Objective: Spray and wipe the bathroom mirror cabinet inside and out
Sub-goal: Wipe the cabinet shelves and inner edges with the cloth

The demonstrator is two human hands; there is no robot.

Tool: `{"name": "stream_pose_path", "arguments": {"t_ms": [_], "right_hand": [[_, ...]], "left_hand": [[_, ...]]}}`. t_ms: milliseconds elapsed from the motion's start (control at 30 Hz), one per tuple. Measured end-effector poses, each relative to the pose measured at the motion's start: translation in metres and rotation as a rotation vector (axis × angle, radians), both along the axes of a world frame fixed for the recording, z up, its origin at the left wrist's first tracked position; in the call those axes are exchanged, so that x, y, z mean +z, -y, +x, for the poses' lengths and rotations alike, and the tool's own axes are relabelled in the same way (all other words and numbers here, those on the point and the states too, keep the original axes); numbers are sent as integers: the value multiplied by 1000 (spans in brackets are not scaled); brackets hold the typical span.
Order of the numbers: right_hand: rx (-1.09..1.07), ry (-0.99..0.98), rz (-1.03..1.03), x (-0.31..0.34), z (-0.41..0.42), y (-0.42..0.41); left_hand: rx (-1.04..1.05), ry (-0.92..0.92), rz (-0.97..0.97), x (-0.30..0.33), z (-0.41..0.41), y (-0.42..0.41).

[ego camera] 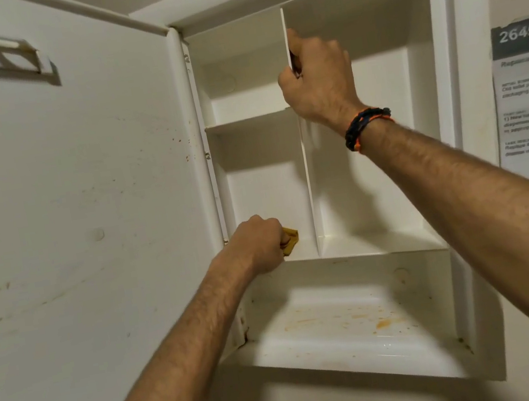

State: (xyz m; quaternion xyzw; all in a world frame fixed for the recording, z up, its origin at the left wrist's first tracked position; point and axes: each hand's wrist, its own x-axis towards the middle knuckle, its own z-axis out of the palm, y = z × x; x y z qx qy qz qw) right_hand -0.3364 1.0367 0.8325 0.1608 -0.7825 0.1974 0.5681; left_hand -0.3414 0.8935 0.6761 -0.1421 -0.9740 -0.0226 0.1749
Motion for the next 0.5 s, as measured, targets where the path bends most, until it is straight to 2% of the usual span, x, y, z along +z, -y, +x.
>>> {"name": "stream_pose_path", "arguments": {"t_ms": [267,500], "right_hand": [[-12,41,17,1,3,-1],[-35,42,32,-2,4,3]], "left_hand": [[20,238,-64,40,-4,-6],[-49,161,-18,25,24,-1]]}}
